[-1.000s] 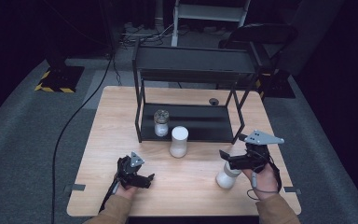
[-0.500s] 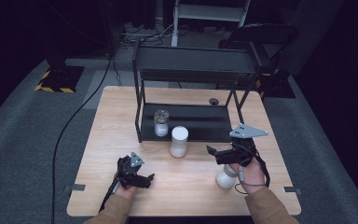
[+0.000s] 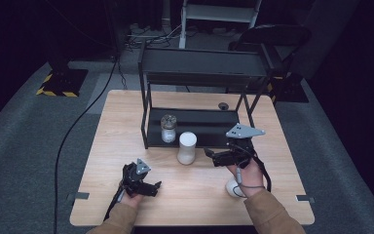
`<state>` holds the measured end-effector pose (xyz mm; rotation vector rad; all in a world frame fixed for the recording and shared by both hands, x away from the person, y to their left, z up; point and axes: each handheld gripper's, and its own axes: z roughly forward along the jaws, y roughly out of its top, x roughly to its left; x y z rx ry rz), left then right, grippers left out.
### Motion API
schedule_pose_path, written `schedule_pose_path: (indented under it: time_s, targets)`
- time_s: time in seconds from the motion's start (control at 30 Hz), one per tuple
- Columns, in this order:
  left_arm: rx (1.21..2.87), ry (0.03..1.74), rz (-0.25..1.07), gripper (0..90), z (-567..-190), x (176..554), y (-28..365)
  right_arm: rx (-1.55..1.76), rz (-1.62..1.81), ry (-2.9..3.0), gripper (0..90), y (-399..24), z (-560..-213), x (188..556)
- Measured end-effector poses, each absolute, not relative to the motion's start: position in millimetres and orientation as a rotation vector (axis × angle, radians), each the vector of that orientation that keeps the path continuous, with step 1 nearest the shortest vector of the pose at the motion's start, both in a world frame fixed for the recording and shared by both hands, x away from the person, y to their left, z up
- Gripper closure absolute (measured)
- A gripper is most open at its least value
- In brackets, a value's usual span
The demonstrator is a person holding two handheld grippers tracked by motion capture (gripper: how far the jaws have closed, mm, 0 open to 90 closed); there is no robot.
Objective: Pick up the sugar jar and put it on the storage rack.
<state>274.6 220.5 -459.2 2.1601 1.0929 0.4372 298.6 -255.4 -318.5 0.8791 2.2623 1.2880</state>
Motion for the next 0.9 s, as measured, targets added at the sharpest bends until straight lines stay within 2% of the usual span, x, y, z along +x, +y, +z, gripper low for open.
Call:
schedule_pose_path:
  time_s: [0.9]
  targets:
    - [2.162, 1.089, 0.436, 0.0, -459.1, 275.3, 220.8, 0.872, 1.267, 2.323, 2.4, -213.2, -334.1, 343.3]
